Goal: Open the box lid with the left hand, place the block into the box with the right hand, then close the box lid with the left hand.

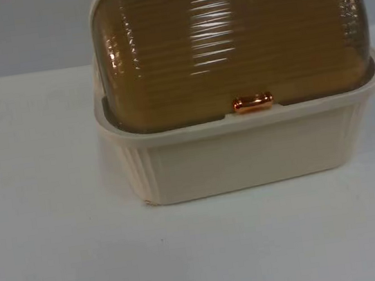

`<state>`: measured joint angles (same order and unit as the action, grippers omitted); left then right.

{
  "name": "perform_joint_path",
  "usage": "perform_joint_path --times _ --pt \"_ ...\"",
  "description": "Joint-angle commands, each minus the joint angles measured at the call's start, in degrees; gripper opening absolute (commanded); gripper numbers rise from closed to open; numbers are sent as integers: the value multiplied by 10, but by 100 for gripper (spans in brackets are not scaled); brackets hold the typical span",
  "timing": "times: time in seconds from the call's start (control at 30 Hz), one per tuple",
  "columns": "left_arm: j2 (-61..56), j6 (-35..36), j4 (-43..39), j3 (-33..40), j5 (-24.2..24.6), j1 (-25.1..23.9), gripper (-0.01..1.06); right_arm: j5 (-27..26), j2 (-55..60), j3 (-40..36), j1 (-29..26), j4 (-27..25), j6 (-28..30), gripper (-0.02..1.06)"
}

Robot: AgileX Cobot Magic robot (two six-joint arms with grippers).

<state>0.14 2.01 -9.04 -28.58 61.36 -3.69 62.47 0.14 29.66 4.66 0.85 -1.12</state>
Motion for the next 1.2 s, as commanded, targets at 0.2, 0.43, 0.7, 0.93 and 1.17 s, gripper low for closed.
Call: perform_joint_path --times 0.2,0.43,0.7,0.93,1.17 --pt "48 25 15 -59 -47 3 105 -11 46 64 -2 6 -15 105" --pt "191 62 -21 -102 -254 3 105 -103 175 140 -2 5 -11 105" --pt "310 54 22 -138 -308 3 105 -190 346 198 -2 22 -24 105" --pt "380 54 25 -172 -315 3 105 -238 427 247 -2 51 -29 105" --pt "450 28 35 -218 -291 3 105 -298 436 256 -2 52 -30 105"
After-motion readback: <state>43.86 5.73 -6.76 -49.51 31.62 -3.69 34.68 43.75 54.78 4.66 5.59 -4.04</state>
